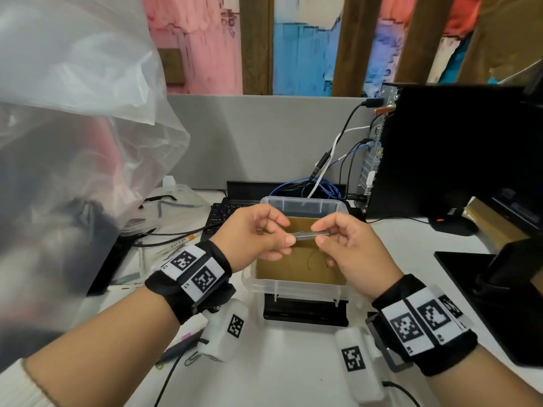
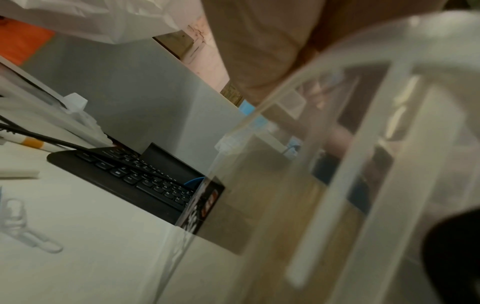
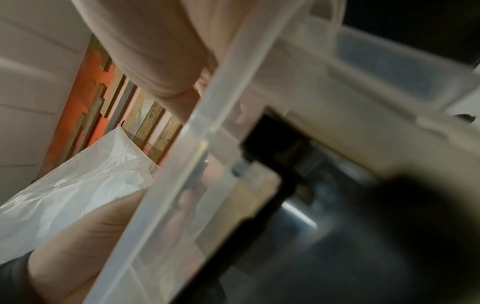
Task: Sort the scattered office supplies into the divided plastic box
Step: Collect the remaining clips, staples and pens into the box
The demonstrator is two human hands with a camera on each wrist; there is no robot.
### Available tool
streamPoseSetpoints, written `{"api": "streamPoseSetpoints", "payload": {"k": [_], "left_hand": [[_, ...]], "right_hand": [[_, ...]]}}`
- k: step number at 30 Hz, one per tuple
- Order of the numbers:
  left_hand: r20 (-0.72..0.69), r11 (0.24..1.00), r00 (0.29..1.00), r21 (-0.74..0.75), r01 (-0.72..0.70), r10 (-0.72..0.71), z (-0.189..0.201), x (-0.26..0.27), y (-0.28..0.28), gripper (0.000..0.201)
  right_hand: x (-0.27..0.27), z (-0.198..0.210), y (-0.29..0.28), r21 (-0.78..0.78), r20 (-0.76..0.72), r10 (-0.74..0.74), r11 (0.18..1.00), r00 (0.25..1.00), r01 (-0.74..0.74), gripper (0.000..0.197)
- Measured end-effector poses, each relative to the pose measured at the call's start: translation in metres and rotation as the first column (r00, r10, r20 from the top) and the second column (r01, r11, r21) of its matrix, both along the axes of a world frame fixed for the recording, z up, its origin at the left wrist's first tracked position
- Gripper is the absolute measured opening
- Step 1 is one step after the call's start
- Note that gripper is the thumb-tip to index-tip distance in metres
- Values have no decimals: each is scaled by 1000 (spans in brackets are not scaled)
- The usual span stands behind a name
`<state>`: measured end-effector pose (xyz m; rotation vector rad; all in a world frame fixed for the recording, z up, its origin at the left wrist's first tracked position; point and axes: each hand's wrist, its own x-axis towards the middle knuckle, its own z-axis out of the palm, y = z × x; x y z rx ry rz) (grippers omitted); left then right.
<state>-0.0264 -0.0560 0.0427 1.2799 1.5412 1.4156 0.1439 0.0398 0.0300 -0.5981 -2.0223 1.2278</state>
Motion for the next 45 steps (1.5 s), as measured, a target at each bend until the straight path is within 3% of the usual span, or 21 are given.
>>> {"api": "streamPoseSetpoints", "payload": {"k": [10, 22, 33, 40, 45], "left_hand": [[-42, 1000, 999, 14, -17, 18, -4, 3, -1, 19], [-90, 997, 993, 2, -71, 71, -2, 12, -6, 21], [-87, 998, 994, 6, -60, 61, -6, 11, -7, 15], [-169, 998, 984, -28, -53, 48, -3, 14, -6, 24], [-207, 996, 975, -31, -86, 78, -4, 16, -4, 27]], "right_hand": [[-5, -7, 3, 120, 101, -61, 992, 993, 49, 23], [-7, 0, -10, 97, 155, -59, 994, 986, 44, 18], [-9, -1, -10, 140, 163, -213, 971, 963, 191, 22], [-8, -3, -8, 162, 158, -284, 952, 946, 259, 18], [-9, -5, -11, 208, 171, -251, 954, 953, 213, 21]]}}
